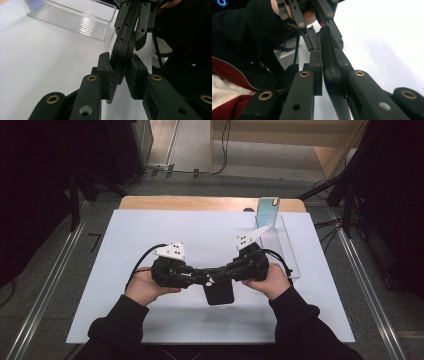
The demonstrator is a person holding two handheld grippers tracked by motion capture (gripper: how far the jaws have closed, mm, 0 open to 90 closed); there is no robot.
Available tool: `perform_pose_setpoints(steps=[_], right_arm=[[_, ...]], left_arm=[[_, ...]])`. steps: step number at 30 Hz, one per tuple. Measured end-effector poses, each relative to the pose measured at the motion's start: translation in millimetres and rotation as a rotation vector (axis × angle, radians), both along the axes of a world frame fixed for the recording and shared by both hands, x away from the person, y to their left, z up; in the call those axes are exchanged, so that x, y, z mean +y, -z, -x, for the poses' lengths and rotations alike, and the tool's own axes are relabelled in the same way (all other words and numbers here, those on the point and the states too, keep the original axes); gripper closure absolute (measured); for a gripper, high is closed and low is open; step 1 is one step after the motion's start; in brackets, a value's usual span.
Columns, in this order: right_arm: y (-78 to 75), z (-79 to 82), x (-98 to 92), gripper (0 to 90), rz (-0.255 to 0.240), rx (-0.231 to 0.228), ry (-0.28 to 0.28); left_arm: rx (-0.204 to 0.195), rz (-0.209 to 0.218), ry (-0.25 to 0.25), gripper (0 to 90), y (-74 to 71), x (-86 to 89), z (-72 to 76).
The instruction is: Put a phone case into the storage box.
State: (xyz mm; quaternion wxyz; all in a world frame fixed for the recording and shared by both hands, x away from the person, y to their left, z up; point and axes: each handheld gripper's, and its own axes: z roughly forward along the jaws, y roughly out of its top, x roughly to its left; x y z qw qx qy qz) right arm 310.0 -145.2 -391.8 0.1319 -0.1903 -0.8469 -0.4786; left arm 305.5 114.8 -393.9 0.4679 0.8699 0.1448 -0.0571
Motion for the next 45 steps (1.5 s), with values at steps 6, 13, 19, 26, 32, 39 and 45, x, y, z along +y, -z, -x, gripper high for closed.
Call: perform_pose_setpoints(steps=[6, 13, 19, 26, 32, 39, 45], right_arm=[[0.4, 0.1, 0.2, 71.1, 0.004, -0.009, 0.014], [-2.8, 2.8, -1.4, 44.3, -0.045, -0.079, 0.072], [-3.9, 3.9, -5.9, 28.3, -0.062, -0.154, 0.181], [-0.4, 3.2, -7.4, 22.0, -0.047, -0.183, 0.267], [4.6, 4.0, -1.1, 6.4, 0.007, -0.165, 0.251], [11.8, 4.7, 4.9, 0.0, 0.019, -0.151, 0.313], [16.9, 9.4, 11.7, 0.0, 0.036, -0.17, 0.363]], left_arm=[[0.031, -0.004, -0.004, 77.1, -0.8, -0.7, 1.4], [0.079, -0.033, -0.046, 77.2, -6.0, 0.9, 2.7], [0.088, -0.052, -0.128, 77.1, -11.5, 8.7, 0.4], [0.104, -0.063, -0.228, 77.1, -14.5, 15.3, -4.0], [0.089, -0.069, -0.317, 77.0, -18.5, 17.5, -4.3], [0.087, -0.1, -0.408, 77.0, -21.6, 19.7, -5.2], [0.094, -0.088, -0.453, 76.9, -23.8, 21.7, -5.9]])
